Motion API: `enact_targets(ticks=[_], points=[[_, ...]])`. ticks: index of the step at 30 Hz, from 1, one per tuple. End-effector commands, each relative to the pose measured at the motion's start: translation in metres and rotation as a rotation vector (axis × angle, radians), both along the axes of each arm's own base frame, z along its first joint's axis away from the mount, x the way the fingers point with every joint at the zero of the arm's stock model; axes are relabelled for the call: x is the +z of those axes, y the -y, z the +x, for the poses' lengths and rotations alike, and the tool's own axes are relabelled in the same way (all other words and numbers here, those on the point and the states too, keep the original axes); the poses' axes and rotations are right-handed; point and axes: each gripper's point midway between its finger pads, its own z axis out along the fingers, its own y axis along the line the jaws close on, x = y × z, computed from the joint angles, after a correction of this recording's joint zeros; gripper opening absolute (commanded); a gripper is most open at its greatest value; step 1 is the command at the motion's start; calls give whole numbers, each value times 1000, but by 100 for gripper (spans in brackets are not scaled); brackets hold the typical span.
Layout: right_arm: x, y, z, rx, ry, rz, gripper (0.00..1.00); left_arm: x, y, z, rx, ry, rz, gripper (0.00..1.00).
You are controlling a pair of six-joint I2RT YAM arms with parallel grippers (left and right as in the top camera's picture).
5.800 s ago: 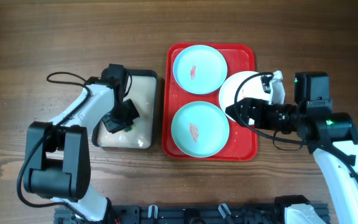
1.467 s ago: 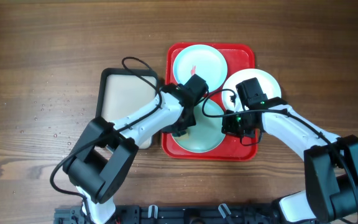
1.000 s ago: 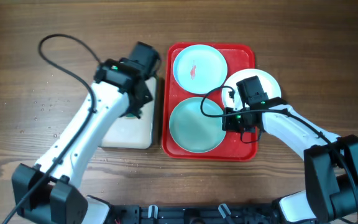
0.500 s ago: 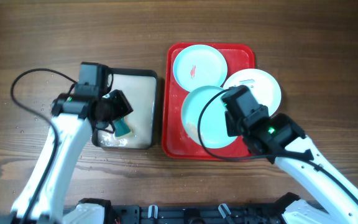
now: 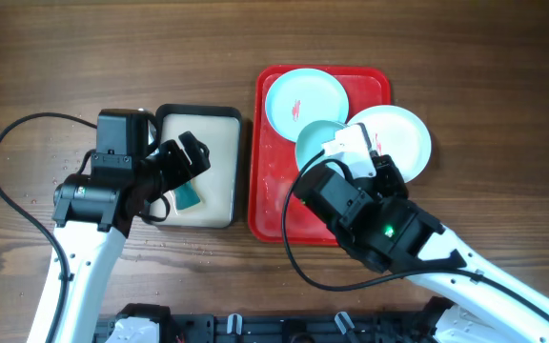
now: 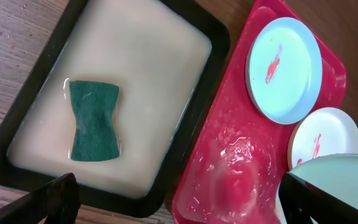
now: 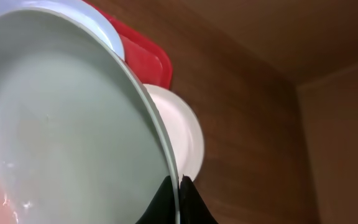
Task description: Clean dirty plates on tray and stack at the side
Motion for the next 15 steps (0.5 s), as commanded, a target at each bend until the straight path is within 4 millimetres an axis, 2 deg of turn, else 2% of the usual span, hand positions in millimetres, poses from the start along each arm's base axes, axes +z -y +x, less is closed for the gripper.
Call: enact_targets(ticks=[1,15], points=[[24,4,9,10,70,-123,4,7,1,2,-8,18,-8,100],[26,-2,14,17,90,-105,4,7,1,2,-8,19,-8,100]])
